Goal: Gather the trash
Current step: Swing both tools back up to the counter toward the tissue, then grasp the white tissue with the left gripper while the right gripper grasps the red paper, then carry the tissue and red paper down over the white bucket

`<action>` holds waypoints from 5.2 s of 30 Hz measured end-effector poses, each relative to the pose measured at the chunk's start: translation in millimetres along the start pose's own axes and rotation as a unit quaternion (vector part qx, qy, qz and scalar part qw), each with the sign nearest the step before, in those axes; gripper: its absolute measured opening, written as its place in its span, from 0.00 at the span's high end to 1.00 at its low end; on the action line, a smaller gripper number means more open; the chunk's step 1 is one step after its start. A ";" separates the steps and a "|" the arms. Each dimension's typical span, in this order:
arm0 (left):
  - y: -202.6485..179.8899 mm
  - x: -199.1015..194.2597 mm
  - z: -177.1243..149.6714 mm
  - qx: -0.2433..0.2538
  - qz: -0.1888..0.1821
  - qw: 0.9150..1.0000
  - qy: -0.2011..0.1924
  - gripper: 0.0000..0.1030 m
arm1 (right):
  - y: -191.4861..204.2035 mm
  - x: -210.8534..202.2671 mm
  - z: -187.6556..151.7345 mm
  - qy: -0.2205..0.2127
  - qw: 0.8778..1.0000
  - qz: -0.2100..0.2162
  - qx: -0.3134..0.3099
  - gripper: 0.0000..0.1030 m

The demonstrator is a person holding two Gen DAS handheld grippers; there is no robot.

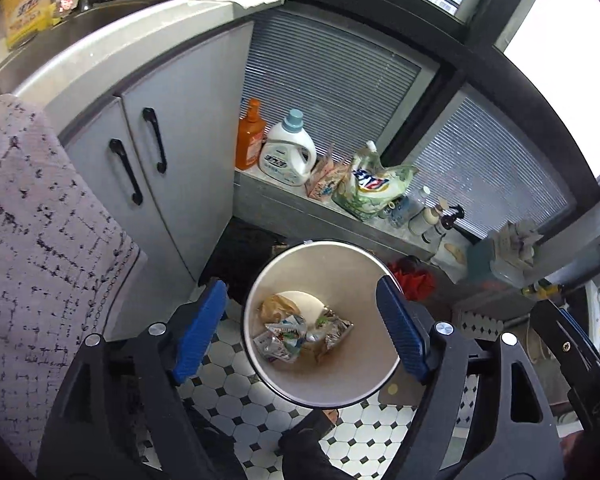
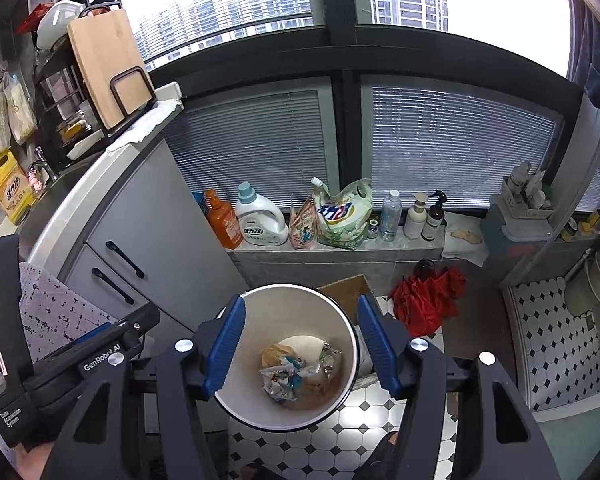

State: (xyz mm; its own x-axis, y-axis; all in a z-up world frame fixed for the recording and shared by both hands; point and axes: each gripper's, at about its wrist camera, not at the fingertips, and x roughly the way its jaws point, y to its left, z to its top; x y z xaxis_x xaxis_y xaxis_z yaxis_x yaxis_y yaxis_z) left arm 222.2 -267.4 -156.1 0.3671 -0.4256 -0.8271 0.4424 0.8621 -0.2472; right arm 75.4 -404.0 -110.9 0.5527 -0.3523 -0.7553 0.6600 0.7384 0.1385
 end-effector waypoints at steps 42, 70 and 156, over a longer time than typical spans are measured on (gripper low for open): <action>290.9 -236.5 -28.5 -0.229 0.224 0.926 -0.201 0.06 | 308.1 -68.0 -23.3 -0.037 0.951 0.243 -0.187 0.09; 385.9 -192.7 -40.8 -0.239 0.251 0.932 -0.106 0.60 | 406.6 -52.8 -81.1 -0.005 0.940 0.239 -0.242 0.12; 60.2 -40.2 23.7 -0.028 0.051 0.997 -0.053 0.85 | 71.0 0.4 7.5 -0.003 0.996 0.040 -0.078 0.86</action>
State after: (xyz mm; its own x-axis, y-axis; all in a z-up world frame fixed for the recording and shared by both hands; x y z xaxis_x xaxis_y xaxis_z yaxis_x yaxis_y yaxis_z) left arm 253.5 -205.0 -125.8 0.4937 -0.3598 -0.7917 0.3535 0.9148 -0.1953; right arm 126.2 -356.1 -96.5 0.6041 -0.2917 -0.7416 0.5270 0.8443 0.0972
